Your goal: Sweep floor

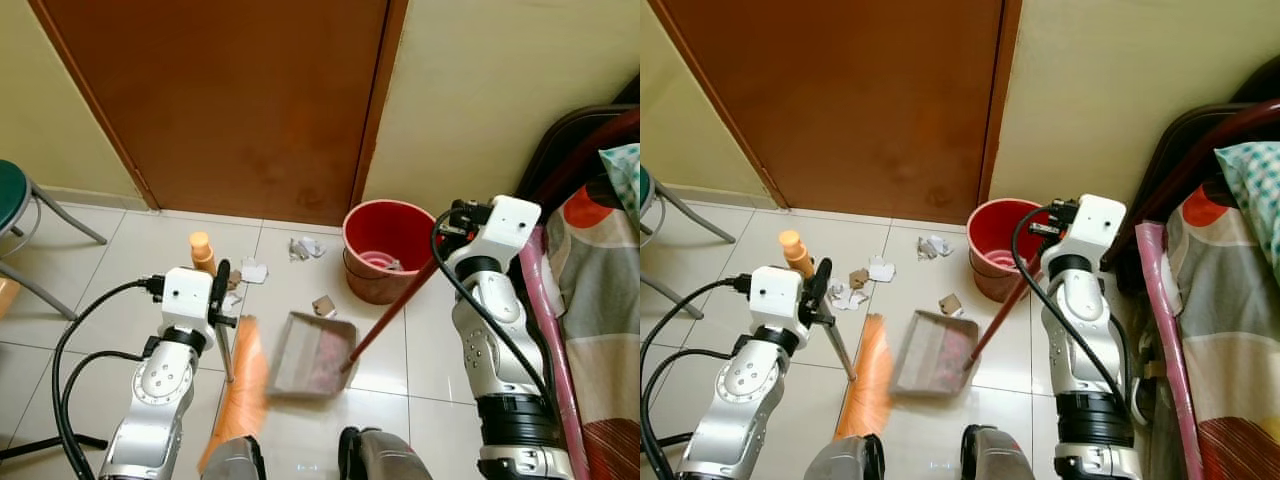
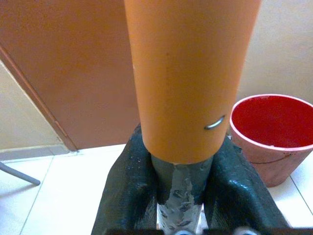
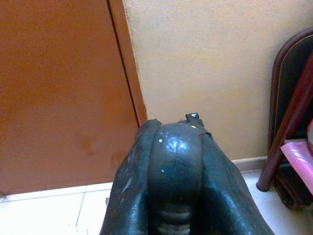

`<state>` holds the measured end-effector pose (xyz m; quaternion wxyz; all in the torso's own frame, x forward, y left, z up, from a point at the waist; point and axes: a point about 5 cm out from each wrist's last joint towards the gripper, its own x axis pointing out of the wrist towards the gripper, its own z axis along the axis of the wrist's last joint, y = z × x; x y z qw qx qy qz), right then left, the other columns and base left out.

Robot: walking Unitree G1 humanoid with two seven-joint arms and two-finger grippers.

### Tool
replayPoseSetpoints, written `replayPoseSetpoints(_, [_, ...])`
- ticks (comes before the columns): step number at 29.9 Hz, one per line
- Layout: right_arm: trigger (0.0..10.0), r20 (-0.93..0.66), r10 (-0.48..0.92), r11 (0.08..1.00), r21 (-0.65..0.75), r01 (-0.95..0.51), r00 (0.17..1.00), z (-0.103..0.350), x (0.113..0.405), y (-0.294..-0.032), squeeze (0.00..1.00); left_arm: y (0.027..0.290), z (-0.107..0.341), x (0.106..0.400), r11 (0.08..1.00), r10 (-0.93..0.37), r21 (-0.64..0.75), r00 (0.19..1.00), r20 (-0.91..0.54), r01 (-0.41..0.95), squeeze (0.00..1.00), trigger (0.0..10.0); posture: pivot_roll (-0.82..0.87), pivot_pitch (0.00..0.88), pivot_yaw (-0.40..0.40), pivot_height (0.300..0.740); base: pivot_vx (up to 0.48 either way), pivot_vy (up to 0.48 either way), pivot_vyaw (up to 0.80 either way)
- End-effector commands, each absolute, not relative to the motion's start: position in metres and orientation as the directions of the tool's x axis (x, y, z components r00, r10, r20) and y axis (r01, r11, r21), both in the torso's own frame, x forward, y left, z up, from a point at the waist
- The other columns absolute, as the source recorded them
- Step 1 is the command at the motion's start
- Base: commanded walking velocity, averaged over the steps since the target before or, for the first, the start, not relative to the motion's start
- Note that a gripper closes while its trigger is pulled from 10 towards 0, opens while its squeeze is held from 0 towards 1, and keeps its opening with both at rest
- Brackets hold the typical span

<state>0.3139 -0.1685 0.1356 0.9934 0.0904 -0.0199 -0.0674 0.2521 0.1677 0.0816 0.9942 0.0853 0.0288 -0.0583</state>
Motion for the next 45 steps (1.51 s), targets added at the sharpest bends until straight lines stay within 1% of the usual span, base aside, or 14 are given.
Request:
replayPoseSetpoints(1, [10.0, 0.041, -0.176, 0.974, 0.154, 0.168, 0.984, 0.137, 0.311, -0.177, 0.00, 0.173, 0.075, 0.249, 0.970, -0.099, 0.210, 0.989, -0.111, 0.121, 0.00, 10.0, 0.00, 0.173, -0.023, 0.740, 0.000, 0.000, 0.00])
replayPoseSetpoints(2, [10.0, 0.041, -0.176, 0.974, 0.154, 0.168, 0.984, 0.137, 0.311, -0.177, 0.00, 0.173, 0.075, 0.249, 0.970, -0.099, 0.210, 0.989, -0.111, 0.121, 0.00, 10.0, 0.00, 0.173, -0.023, 0.740, 0.000, 0.000, 0.00])
replayPoseSetpoints(4, [10.0, -0.004, -0.225, 0.966, 0.132, 0.224, 0.974, 0.126, 0.305, -0.189, 0.00, 0.174, 0.074, 0.247, 0.970, -0.105, 0.208, 0.988, -0.112, 0.127, 0.00, 10.0, 0.00, 0.164, -0.024, 0.740, 0.000, 0.000, 0.00])
replayPoseSetpoints(8, [10.0, -0.069, -0.282, 0.950, 0.114, 0.289, 0.957, 0.108, 0.290, -0.205, 0.00, 0.175, 0.074, 0.245, 0.969, -0.113, 0.206, 0.988, -0.107, 0.134, 0.00, 10.0, 0.01, 0.143, -0.025, 0.740, 0.201, 0.000, -0.65])
replayPoseSetpoints(14, [10.0, -0.087, -0.281, 0.952, 0.098, 0.289, 0.956, 0.101, 0.283, -0.206, 0.00, 0.173, 0.077, 0.248, 0.967, -0.124, 0.211, 0.988, -0.093, 0.141, 0.00, 10.0, 0.01, 0.139, -0.024, 0.740, 0.281, 0.000, -0.69])
replayPoseSetpoints(23, [10.0, -0.093, -0.289, 0.952, 0.075, 0.296, 0.953, 0.098, 0.284, -0.208, 0.00, 0.168, 0.083, 0.254, 0.965, -0.146, 0.211, 0.987, -0.066, 0.156, 0.00, 10.0, 0.01, 0.136, -0.020, 0.740, 0.278, 0.000, 0.00])
replayPoseSetpoints(34, [10.0, -0.112, -0.303, 0.948, 0.062, 0.311, 0.946, 0.092, 0.282, -0.209, 0.00, 0.168, 0.083, 0.254, 0.966, -0.142, 0.208, 0.988, -0.066, 0.153, 0.00, 10.0, 0.01, 0.143, -0.021, 0.740, 0.000, 0.000, 0.00])
replayPoseSetpoints(36, [10.0, -0.123, -0.313, 0.947, 0.042, 0.320, 0.942, 0.090, 0.281, -0.209, 0.00, 0.166, 0.084, 0.255, 0.964, -0.153, 0.212, 0.986, -0.062, 0.162, 0.00, 10.0, 0.01, 0.148, -0.023, 0.740, 0.000, 0.000, 0.00])
replayPoseSetpoints(42, [10.0, -0.125, -0.327, 0.943, 0.022, 0.332, 0.937, 0.090, 0.284, -0.210, 0.00, 0.157, 0.097, 0.269, 0.953, -0.194, 0.237, 0.981, -0.005, 0.189, 0.00, 10.0, 0.00, 0.155, -0.021, 0.740, 0.000, 0.000, 0.00])
replayPoseSetpoints(45, [10.0, -0.122, -0.352, 0.935, 0.003, 0.355, 0.928, 0.092, 0.290, -0.214, 0.00, 0.147, 0.105, 0.281, 0.943, -0.241, 0.246, 0.970, 0.036, 0.225, 0.00, 10.0, 0.00, 0.154, -0.019, 0.740, 0.000, 0.000, 0.00])
